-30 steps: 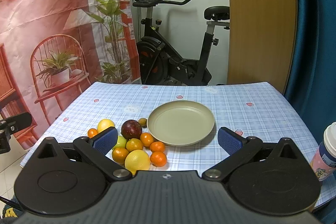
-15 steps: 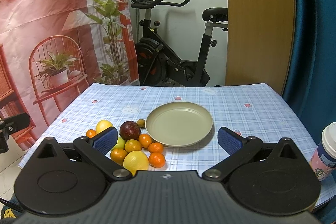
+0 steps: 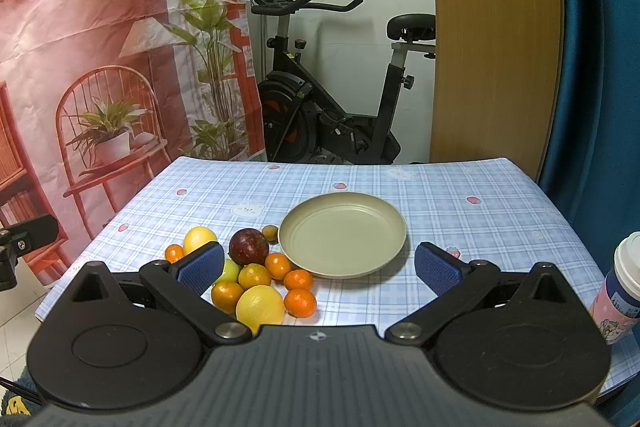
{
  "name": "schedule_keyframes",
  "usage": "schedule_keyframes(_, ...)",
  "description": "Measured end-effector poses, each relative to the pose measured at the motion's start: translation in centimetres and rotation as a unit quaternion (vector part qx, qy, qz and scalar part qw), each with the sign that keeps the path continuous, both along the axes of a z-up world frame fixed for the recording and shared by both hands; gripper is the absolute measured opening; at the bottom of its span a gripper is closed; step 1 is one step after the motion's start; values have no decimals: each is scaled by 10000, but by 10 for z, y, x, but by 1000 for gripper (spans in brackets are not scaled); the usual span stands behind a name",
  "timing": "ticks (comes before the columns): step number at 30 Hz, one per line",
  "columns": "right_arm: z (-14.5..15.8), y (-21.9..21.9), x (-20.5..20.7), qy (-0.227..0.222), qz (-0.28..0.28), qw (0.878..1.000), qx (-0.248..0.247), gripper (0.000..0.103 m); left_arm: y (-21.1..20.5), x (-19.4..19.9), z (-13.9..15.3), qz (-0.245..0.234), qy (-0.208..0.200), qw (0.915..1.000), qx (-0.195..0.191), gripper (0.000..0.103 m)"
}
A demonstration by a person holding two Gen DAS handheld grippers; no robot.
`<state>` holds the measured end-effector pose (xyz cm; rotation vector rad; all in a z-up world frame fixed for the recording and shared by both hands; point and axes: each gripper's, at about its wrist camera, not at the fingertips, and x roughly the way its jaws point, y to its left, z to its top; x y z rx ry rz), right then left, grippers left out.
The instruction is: Organize fruits
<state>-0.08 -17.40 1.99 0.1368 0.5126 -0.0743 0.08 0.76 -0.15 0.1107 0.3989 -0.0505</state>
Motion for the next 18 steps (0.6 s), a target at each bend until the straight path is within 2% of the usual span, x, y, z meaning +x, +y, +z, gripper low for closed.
schedule_keyframes(18,0,1,-1,3,-1,10000,-4,103,1,-1,-1,13,8,10000,-26,103)
